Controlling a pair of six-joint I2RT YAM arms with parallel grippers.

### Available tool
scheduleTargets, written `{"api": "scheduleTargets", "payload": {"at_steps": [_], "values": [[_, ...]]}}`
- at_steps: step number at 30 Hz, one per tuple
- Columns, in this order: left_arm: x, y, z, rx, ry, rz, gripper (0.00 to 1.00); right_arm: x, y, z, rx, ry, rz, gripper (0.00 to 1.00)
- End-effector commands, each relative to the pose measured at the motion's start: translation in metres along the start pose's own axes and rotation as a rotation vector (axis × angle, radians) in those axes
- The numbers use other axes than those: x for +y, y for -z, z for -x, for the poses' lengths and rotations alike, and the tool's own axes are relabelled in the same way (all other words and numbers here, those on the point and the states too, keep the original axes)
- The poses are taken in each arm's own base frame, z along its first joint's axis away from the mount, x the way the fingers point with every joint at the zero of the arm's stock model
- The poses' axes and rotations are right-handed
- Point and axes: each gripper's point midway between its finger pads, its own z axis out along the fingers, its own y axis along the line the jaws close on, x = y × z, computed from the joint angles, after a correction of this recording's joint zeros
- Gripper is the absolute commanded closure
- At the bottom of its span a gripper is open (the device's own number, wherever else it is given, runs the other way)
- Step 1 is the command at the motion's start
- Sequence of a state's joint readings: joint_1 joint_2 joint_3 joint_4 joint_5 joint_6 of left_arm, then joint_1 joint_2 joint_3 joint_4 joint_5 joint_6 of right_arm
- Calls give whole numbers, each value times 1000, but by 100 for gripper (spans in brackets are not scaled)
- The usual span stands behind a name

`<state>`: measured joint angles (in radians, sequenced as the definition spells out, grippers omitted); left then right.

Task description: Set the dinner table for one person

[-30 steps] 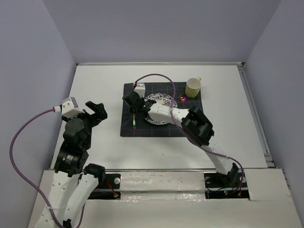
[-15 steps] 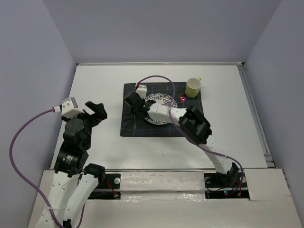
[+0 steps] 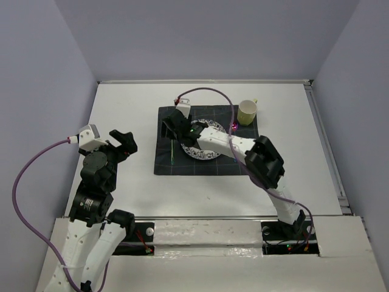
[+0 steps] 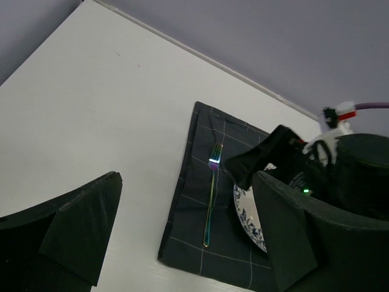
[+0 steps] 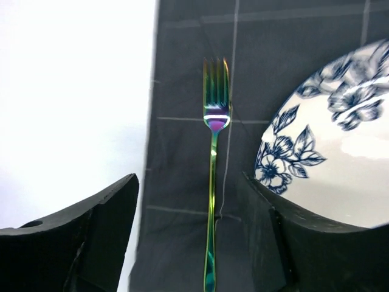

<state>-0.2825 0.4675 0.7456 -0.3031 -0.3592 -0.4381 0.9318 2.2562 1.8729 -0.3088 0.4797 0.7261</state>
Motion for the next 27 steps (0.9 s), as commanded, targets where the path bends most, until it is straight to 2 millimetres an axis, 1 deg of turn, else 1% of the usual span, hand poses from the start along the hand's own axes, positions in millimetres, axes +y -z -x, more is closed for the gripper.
{"api": "scheduleTargets", "payload": {"at_steps": [1, 2, 3, 4, 5, 6, 7, 8, 9, 10, 11, 12, 14, 15, 17, 18, 19, 21, 22, 23, 24, 25, 26, 27], "values": [[-6, -3, 5, -25, 0, -31, 1, 46, 90, 85, -180, -26, 198, 24], [-7, -2, 6, -28, 2, -36, 1, 48, 103, 91, -200, -22, 220, 24], [-7, -1, 7, -34, 4, -44, 1, 49, 116, 94, -218, -12, 236, 18], [-11, 0, 6, -28, 2, -65, 1, 54, 133, 99, -257, -15, 259, 17], [-15, 0, 5, -22, -1, -83, 1, 38, 135, 89, -249, 7, 237, 13], [-18, 0, 5, -20, -2, -99, 1, 39, 167, 105, -289, -1, 280, 11], [-25, 2, 2, -5, -4, -143, 1, 35, 180, 112, -320, -12, 304, 10], [-31, 4, 0, 5, -7, -181, 1, 33, 194, 114, -344, -12, 331, 9], [-37, 6, 2, -6, -17, -222, 1, 15, 213, 105, -351, 24, 347, 7], [-48, 10, -2, 13, -29, -287, 1, 10, 225, 106, -367, 24, 380, 6], [-54, 11, 0, 8, -41, -326, 1, -2, 233, 104, -375, 38, 382, 4], [-62, 12, -5, 30, -64, -373, 1, -25, 251, 99, -390, 38, 388, 2], [-73, 17, -10, 51, -89, -450, 1, -46, 271, 98, -414, 36, 401, 2], [-80, 21, -13, 58, -109, -501, 1, -66, 293, 98, -445, 17, 431, 0], [-84, 23, -14, 59, -123, -531, 1, -84, 316, 97, -479, -5, 476, 0], [-87, 24, -17, 71, -128, -551, 1, -97, 317, 84, -471, 4, 476, 0], [-88, 24, -17, 75, -127, -556, 1, -108, 342, 95, -519, -37, 518, 0], [-92, 27, -20, 85, -131, -592, 1, -120, 353, 93, -537, -44, 535, 0], [-98, 35, -19, 79, -134, -642, 1, -128, 351, 85, -511, -32, 507, 0], [-101, 38, -18, 74, -134, -663, 1, -136, 359, 91, -528, -52, 497, 0], [-105, 40, -15, 61, -131, -682, 1, -142, 360, 88, -509, -54, 475, 0], [-108, 41, -15, 61, -127, -698, 1, -148, 359, 82, -473, -41, 450, 0], [-112, 44, -15, 65, -125, -728, 1, -150, 364, 85, -479, -48, 453, 0], [-116, 48, -13, 57, -114, -753, 1, -153, 376, 91, -507, -53, 477, 0]]}}
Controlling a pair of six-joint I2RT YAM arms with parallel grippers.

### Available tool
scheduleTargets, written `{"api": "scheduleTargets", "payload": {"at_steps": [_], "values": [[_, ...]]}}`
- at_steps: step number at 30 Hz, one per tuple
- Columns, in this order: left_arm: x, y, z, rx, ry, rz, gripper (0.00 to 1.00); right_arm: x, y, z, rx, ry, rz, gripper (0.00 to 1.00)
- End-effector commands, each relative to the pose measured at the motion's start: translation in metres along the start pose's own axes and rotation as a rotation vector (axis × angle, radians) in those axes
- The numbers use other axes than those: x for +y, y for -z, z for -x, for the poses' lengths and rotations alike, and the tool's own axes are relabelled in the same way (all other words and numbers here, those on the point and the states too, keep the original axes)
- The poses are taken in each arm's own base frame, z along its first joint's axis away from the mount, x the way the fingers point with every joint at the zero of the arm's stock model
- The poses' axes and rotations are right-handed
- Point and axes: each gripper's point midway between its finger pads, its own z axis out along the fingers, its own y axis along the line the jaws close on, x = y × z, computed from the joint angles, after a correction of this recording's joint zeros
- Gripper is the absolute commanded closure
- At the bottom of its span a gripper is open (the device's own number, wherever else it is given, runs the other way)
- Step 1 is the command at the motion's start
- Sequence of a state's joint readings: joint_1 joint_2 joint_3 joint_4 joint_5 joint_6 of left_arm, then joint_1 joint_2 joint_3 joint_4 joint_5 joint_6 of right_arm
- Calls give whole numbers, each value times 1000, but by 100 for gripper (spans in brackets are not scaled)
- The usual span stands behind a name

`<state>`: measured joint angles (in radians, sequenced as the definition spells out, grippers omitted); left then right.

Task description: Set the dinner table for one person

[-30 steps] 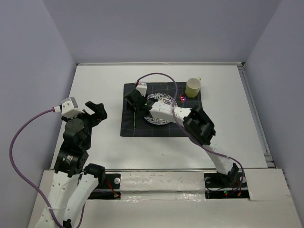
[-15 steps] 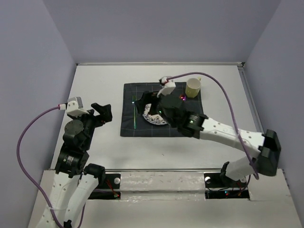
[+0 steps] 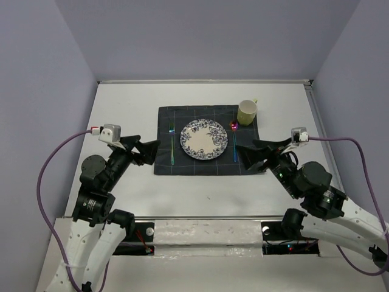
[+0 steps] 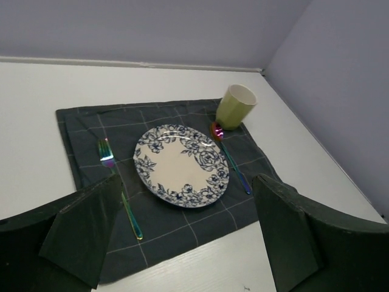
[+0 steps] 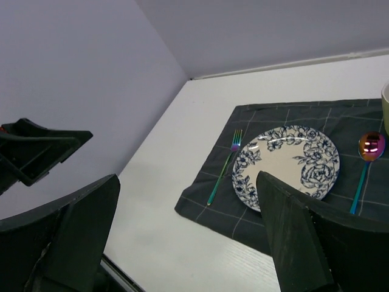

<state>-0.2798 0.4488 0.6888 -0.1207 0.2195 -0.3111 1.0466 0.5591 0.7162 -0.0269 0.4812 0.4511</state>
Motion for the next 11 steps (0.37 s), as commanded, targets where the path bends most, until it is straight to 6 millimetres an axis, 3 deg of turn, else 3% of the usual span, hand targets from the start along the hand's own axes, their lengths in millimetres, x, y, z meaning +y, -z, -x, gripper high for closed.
{"api": "scheduleTargets", "payload": {"at_steps": [1, 6, 11], "values": [[-38, 4, 14, -52, -34, -205, 1, -10, 16, 5, 23, 34, -26, 0], [-68, 8, 35, -105, -40, -348, 1, -19, 36, 33, -77, 13, -35, 0], [-66, 5, 33, -117, -32, -341, 1, -24, 43, 32, -89, -9, -34, 0]]}}
